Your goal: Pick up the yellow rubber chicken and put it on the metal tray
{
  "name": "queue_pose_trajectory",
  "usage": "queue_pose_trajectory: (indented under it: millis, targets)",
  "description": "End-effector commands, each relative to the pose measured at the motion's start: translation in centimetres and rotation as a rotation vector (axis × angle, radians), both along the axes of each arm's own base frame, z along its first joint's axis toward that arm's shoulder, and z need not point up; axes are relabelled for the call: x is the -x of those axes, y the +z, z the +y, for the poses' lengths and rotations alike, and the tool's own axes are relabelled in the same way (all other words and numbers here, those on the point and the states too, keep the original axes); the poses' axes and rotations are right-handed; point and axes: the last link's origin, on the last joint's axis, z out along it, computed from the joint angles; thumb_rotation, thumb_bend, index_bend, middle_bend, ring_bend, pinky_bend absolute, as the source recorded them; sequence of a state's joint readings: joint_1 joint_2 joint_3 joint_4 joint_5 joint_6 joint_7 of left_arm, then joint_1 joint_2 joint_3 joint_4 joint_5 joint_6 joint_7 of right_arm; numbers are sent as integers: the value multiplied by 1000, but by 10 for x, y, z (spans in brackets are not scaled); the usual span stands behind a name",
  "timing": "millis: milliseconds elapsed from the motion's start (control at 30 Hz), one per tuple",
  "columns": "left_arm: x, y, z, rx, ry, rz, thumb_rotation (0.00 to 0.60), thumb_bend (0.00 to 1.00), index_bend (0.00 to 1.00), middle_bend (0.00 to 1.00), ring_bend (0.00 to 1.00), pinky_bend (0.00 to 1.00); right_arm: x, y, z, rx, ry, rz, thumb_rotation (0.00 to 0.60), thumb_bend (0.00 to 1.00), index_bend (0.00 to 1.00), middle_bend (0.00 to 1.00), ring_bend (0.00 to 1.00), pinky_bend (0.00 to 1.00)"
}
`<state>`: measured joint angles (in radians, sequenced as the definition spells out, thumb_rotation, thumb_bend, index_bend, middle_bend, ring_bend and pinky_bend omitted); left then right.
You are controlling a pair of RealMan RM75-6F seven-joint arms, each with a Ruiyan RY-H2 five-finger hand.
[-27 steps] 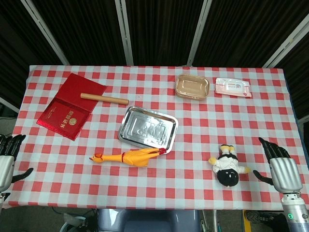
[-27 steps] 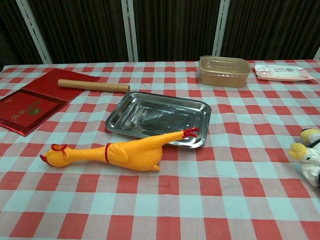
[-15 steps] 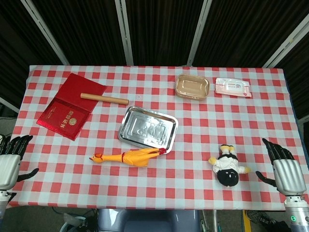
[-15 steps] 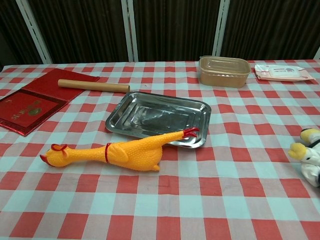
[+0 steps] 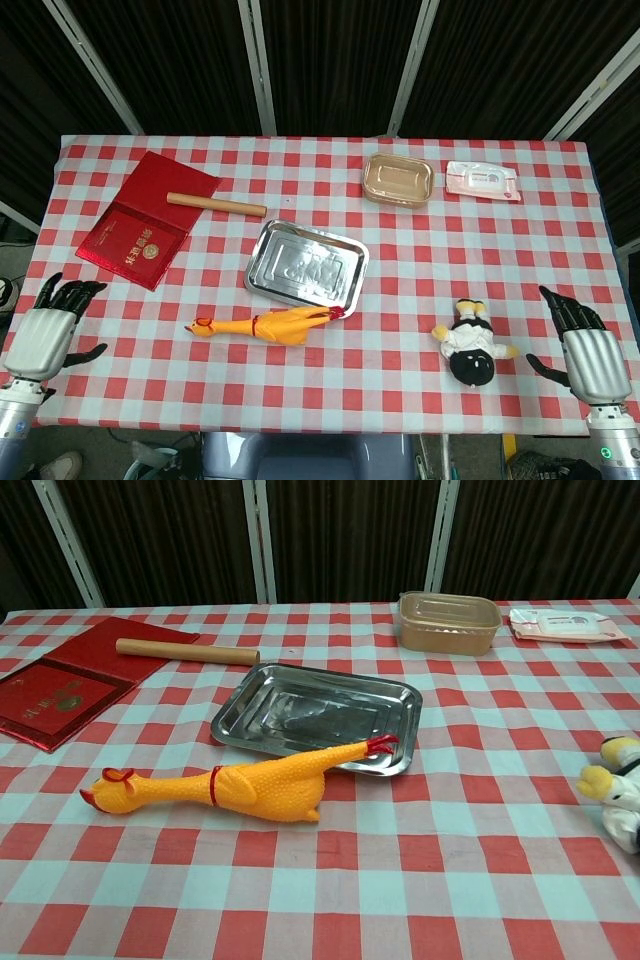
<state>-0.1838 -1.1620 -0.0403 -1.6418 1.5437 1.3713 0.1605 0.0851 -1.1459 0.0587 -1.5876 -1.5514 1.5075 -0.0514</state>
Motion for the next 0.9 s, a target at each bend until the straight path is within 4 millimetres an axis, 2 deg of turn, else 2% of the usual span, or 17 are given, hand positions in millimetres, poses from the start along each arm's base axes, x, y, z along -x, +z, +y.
queue_pose_trajectory:
  millis: [33, 233, 567, 900]
  targets:
    - [-12, -16, 12, 29, -52, 25, 600, 46, 214, 230, 198, 168, 0, 0, 0, -1, 2, -2, 600, 181, 23, 178, 180, 239]
    - [-40, -62, 29, 80, -144, 87, 600, 46, 225, 246, 216, 195, -1, -1, 1, -7, 9, -9, 600, 181, 24, 178, 180, 239]
    - [-84, -133, 41, 164, -228, 118, 600, 61, 222, 249, 216, 195, 0, 2, 6, 1, 11, -13, 600, 181, 23, 178, 180, 239]
    - [-116, -178, 47, 193, -278, 148, 600, 159, 242, 267, 234, 195, 4, 7, 14, 14, -8, -22, 600, 181, 24, 178, 180, 239]
